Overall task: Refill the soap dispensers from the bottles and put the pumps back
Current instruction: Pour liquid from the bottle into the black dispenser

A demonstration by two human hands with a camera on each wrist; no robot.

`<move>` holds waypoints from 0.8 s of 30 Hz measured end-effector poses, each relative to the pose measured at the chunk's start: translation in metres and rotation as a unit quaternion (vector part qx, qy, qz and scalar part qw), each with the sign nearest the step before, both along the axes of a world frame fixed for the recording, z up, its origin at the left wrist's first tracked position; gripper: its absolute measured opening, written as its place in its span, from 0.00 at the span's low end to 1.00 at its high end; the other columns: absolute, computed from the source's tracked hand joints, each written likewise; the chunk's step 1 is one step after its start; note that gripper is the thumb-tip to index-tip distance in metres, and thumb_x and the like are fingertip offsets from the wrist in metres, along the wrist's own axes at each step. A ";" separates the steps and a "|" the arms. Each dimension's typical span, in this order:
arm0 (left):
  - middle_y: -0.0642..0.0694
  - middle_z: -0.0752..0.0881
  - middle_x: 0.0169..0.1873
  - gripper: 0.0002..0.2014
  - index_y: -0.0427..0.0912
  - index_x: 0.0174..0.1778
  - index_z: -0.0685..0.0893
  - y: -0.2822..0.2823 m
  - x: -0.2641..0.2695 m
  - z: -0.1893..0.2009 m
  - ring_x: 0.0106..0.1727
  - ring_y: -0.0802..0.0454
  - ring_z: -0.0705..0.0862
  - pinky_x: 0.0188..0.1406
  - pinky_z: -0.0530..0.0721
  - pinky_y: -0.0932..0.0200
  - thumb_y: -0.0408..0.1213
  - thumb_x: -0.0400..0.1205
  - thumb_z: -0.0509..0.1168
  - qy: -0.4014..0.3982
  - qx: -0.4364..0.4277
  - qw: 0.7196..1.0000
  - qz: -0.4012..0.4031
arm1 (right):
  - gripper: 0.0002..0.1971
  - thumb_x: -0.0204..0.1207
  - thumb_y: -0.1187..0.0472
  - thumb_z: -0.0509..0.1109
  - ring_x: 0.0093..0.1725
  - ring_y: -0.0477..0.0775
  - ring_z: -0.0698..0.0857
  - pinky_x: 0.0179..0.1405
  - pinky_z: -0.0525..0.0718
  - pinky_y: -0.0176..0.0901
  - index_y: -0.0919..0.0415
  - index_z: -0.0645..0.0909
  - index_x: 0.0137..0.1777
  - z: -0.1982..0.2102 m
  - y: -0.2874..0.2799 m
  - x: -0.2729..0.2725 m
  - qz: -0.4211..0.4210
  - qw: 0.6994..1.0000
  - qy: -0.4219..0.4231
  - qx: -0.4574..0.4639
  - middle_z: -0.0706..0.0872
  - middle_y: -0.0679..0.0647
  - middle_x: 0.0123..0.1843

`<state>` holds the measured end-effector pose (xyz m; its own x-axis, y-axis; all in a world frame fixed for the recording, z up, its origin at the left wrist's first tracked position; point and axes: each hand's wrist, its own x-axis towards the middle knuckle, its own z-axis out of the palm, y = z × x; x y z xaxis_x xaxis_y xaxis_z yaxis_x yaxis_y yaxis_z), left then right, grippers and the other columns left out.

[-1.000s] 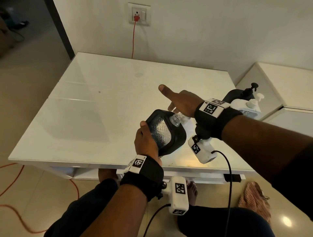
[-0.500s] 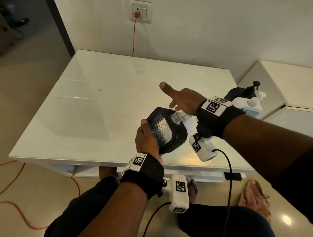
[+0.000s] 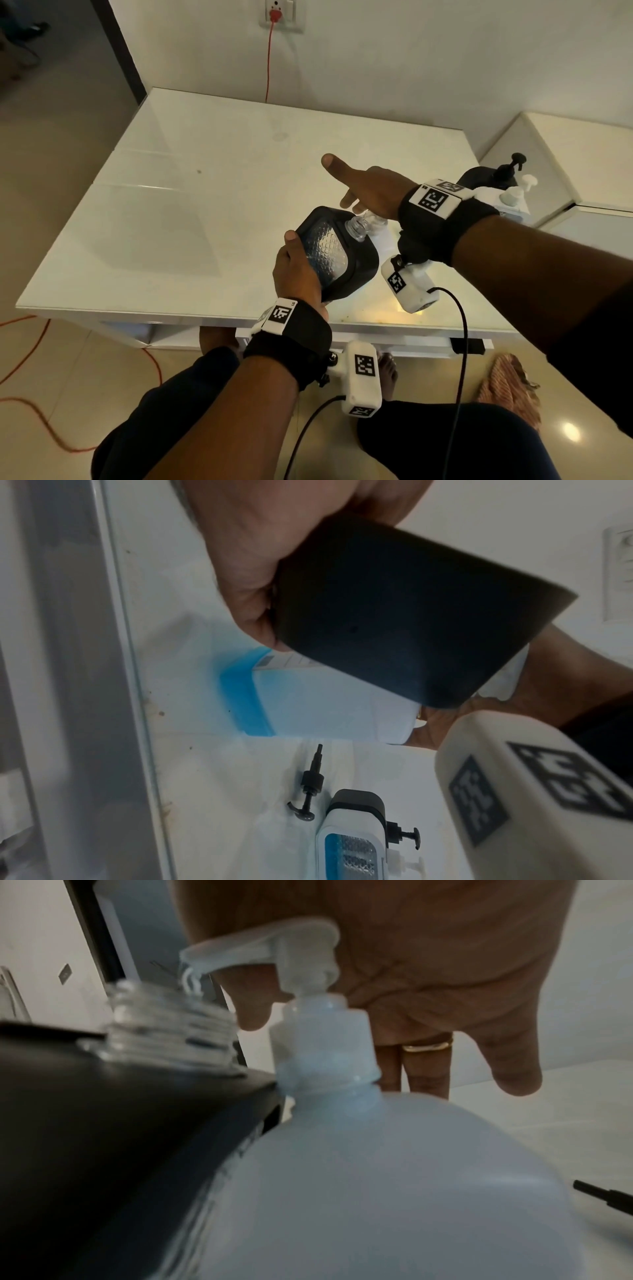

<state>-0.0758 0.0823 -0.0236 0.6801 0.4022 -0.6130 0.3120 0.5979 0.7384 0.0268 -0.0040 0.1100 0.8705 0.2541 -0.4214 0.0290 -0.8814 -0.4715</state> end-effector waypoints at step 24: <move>0.44 0.87 0.67 0.23 0.63 0.53 0.83 0.000 -0.003 0.005 0.65 0.35 0.86 0.68 0.87 0.30 0.75 0.82 0.54 0.006 -0.003 1.000 -0.007 | 0.58 0.71 0.16 0.43 0.62 0.66 0.87 0.69 0.78 0.58 0.69 0.83 0.70 -0.001 0.003 0.000 -0.009 1.000 -0.002 -0.011 0.87 0.67 0.66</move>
<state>-0.0793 0.0822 -0.0183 0.6789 0.3891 -0.6227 0.3287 0.5973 0.7316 0.0272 -0.0009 0.1085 0.8768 0.2292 -0.4228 0.0151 -0.8918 -0.4521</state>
